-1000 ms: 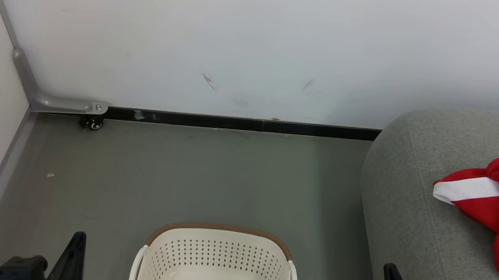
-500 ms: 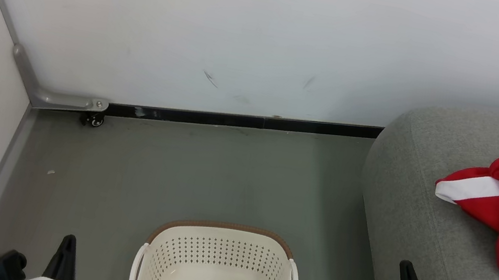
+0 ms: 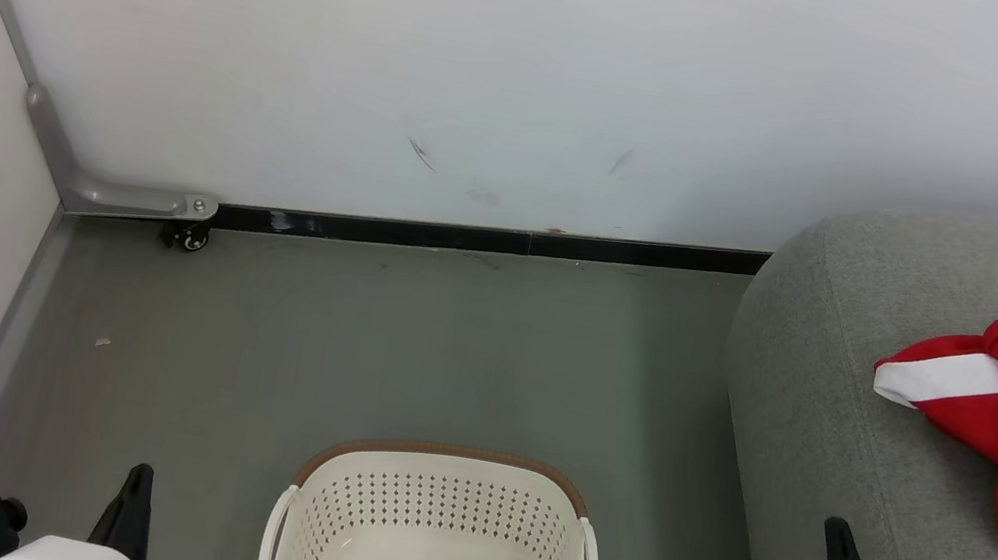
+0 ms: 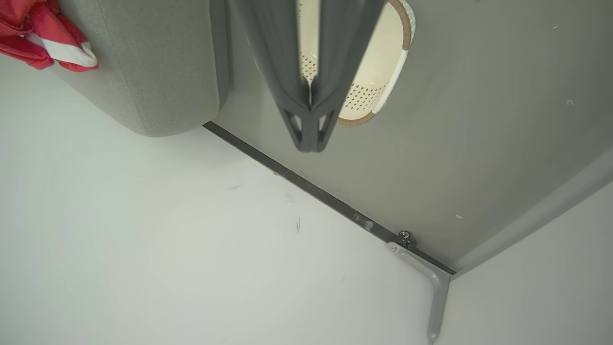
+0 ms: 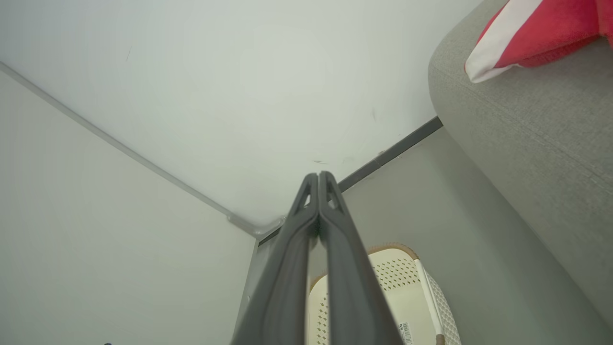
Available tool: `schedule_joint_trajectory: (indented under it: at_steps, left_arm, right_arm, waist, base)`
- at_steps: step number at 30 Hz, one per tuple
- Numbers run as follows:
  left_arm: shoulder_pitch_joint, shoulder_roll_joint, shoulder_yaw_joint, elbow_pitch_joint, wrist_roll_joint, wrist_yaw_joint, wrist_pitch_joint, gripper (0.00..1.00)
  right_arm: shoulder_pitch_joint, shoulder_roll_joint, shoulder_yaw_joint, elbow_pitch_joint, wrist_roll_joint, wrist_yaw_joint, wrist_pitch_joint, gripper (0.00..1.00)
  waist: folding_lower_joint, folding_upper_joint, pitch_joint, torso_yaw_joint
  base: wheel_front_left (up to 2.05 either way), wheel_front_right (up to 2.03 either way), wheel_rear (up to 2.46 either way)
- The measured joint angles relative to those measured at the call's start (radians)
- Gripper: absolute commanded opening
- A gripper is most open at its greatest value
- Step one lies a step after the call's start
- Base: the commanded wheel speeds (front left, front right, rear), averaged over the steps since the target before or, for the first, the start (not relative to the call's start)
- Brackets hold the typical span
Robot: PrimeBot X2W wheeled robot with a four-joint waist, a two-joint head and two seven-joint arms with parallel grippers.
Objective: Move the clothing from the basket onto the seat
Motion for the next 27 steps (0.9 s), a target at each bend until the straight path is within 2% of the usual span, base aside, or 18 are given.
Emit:
schedule_joint_trajectory:
  at_steps: [7, 21, 27]
  left_arm:
    - [-0.001, -0.011, 0.022, -0.002, -0.093, -0.024, 0.023, 0.0]
    - [-0.023, -0.027, 0.066, -0.002, -0.282, -0.077, 0.069, 0.0]
    - [-0.026, -0.032, 0.085, -0.002, -0.363, -0.1, 0.093, 0.0]
  right_arm:
    - [-0.019, -0.007, -0.012, 0.006, 0.103, 0.0, 0.012, 0.0]
    - [-0.055, -0.015, -0.023, 0.022, 0.309, 0.0, 0.034, 0.0]
    - [-0.075, -0.018, -0.033, 0.026, 0.4, 0.0, 0.038, 0.0]
  waist:
    - [0.0001, 0.0, 0.0, 0.001]
    - [-0.0115, 0.0, 0.014, 0.002]
    - [-0.0146, -0.0001, 0.022, 0.003]
  base:
    - [0.0, 0.0, 0.0]
    - [0.0, 0.0, 0.0]
    - [0.0, 0.0, 0.0]
